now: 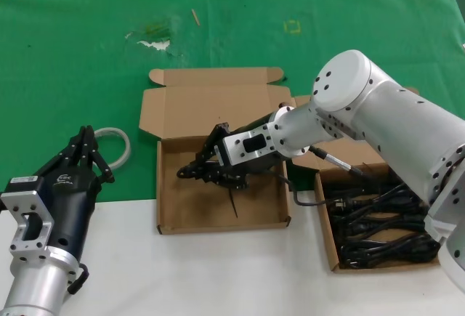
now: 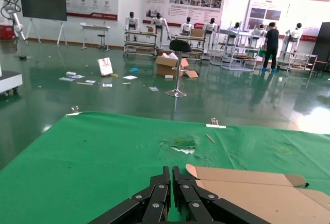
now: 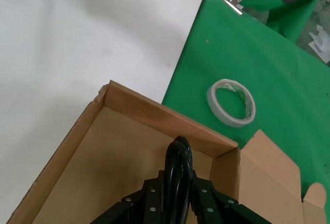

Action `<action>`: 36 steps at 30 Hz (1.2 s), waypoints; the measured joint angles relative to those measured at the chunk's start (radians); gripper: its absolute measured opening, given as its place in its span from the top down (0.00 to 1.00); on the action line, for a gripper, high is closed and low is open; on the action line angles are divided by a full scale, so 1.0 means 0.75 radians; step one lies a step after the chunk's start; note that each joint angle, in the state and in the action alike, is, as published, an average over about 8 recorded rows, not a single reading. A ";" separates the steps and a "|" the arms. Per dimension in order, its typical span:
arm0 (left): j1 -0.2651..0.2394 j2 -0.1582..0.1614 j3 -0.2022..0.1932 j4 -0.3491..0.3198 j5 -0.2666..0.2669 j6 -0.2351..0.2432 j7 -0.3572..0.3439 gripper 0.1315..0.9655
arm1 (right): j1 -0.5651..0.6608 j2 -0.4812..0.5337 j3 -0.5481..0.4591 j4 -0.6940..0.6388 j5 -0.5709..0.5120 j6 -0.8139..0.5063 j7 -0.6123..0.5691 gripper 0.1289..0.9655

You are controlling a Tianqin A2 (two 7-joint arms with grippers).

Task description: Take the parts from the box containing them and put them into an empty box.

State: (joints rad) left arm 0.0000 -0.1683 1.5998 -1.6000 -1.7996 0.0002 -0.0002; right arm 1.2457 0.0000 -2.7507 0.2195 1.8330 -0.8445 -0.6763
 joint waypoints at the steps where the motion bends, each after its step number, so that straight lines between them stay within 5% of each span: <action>1: 0.000 0.000 0.000 0.000 0.000 0.000 0.000 0.97 | -0.002 0.000 -0.001 0.002 -0.003 0.002 0.001 0.89; 22: 0.000 0.000 0.000 0.000 0.000 0.000 0.000 0.97 | -0.015 0.000 -0.002 0.014 -0.028 0.017 0.005 0.83; 36: 0.000 0.000 0.000 0.000 0.000 0.000 0.000 0.96 | -0.015 0.000 -0.002 0.014 -0.028 0.017 0.005 0.57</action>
State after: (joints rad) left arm 0.0000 -0.1683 1.5998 -1.6000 -1.7996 0.0002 -0.0002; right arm 1.2344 0.0000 -2.7526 0.2303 1.8122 -0.8321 -0.6725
